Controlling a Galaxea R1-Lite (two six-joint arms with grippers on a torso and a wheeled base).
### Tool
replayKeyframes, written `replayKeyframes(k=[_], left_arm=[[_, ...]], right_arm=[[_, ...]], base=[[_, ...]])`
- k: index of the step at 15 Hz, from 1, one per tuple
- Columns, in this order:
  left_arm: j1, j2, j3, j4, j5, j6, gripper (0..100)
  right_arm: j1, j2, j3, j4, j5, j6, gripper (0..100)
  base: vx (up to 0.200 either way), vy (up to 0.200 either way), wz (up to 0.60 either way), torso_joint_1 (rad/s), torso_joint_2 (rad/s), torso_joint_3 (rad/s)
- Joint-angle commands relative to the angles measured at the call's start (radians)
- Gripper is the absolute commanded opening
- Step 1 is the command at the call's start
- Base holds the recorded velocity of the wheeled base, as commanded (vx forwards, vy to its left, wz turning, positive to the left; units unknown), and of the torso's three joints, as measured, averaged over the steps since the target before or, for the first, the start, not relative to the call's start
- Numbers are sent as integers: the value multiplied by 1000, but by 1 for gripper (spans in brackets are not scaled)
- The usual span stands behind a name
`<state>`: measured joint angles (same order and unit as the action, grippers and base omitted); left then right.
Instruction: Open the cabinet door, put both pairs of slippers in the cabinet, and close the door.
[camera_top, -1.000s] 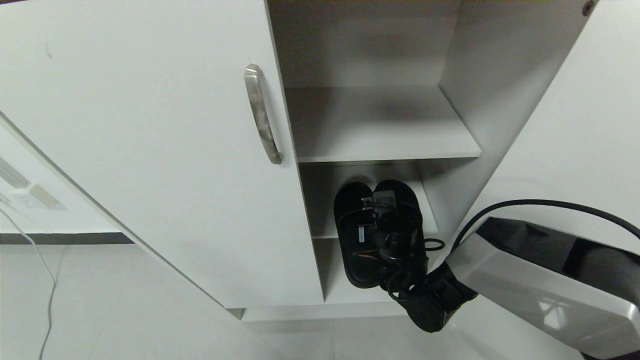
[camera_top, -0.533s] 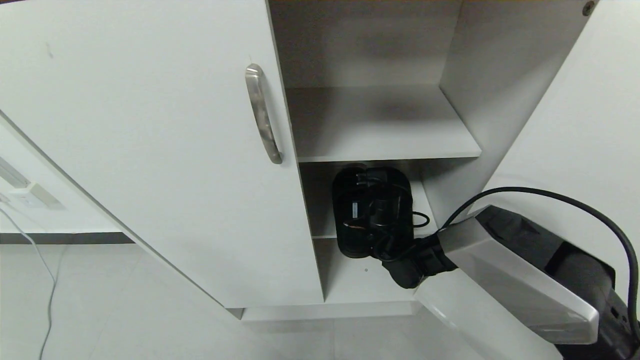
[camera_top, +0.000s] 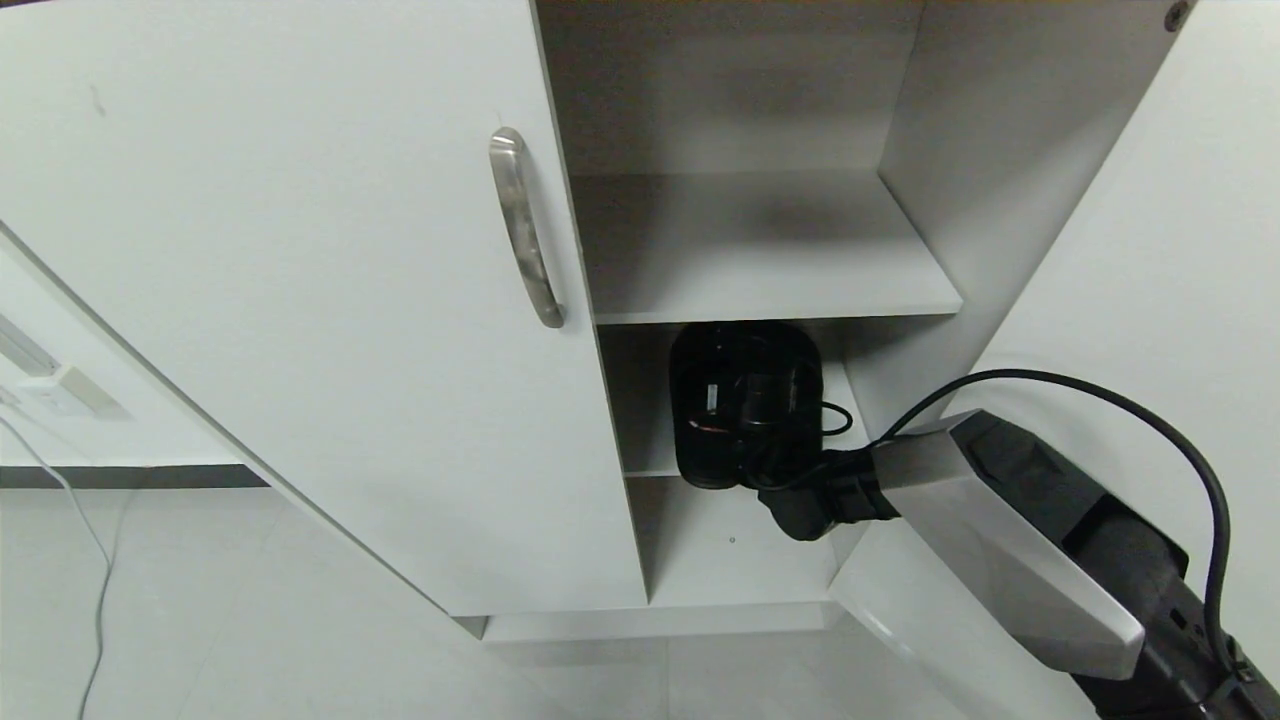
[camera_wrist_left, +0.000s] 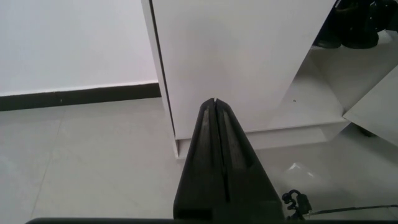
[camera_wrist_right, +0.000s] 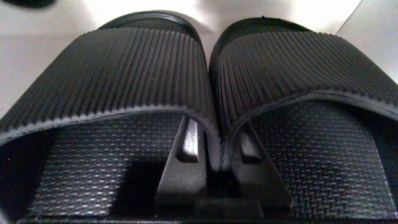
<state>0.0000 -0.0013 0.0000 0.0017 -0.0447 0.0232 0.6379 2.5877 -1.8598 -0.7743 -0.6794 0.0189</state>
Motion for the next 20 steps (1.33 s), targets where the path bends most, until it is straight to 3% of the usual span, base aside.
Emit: replayKeyframes(k=[1,3,4,8,20], left_arm=[[0,1,0,0,0,0,0],[0,1,0,0,0,0,0],[0,1,0,0,0,0,0],[0,1,0,0,0,0,0],[0,1,0,0,0,0,0]], right_arm=[[-4,17,-4,-2,0,-2,0],[-7,17,-2,-2,0,-2,0],[-7,17,-1,-2,0,-2,100],[-1,-11,53,-19,-2,-2,100],[144,-426,811,-292,-2,7,100]], base=[[0,0,0,0,0,0],[0,0,0,0,0,0],[0,0,0,0,0,0],[0,0,0,0,0,0],[0,0,0,0,0,0]])
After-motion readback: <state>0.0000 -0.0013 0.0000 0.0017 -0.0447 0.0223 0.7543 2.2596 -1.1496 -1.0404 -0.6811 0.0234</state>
